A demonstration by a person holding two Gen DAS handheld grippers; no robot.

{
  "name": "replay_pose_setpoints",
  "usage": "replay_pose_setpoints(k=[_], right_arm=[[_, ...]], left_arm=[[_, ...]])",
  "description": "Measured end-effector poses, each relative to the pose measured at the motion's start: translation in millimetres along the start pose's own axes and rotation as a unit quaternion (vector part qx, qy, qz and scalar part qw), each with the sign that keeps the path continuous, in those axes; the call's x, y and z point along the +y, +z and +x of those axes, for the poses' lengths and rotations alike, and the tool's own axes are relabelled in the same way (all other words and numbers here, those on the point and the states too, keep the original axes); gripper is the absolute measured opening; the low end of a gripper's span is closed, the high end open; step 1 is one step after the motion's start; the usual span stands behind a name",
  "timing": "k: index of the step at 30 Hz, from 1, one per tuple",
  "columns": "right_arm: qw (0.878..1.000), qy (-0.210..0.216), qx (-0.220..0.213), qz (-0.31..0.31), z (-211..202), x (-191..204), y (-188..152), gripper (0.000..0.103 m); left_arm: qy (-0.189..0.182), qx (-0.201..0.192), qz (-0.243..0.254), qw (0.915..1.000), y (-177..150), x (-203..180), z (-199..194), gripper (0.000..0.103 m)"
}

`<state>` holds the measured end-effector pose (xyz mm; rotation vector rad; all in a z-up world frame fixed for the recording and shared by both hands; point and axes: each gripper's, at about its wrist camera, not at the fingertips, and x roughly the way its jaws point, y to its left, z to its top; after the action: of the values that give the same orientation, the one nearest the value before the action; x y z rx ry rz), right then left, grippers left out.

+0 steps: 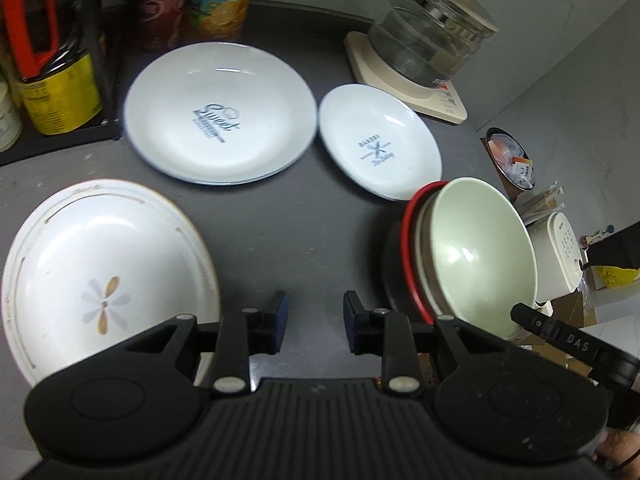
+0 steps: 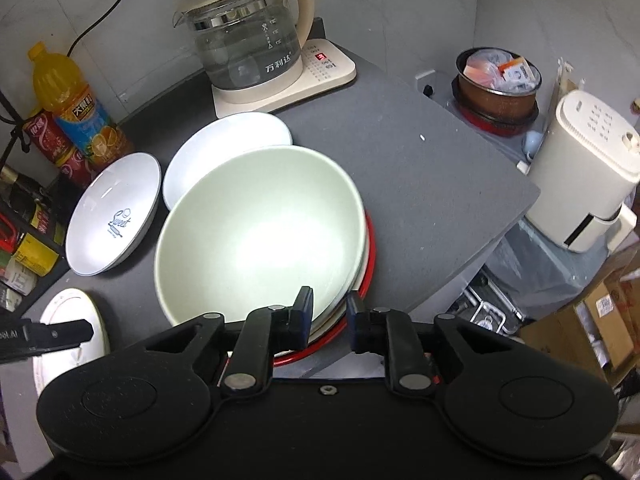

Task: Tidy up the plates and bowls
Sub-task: 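Open the right gripper and withdraw from the bowl stack, then move the grippers toward the white flower-print plate and the 'Sweet' plate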

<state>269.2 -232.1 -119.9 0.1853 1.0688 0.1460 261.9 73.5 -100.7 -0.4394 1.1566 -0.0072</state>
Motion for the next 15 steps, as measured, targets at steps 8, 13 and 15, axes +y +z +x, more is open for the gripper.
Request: replay_pose_setpoints(k=[8,13,15], right_arm=[[0.999,0.038,-0.002,-0.033,-17.9,32.6,-7.2,0.047],[0.996,0.07,-0.003,-0.062,-21.8,60.5,-8.8,0.061],[0.994,0.08,0.0,-0.077,-20.7,72.9,-10.6,0.064]], left_arm=[[0.034,-0.03,-0.011,0.9989,-9.8,23.0,-21.6,0.052],[0.055,-0.037,-0.01,0.9977,-20.8,36.3,-33.1,0.066],[0.061,-0.036,-0.014,0.9974,-26.3,43.1,-36.4,0.068]])
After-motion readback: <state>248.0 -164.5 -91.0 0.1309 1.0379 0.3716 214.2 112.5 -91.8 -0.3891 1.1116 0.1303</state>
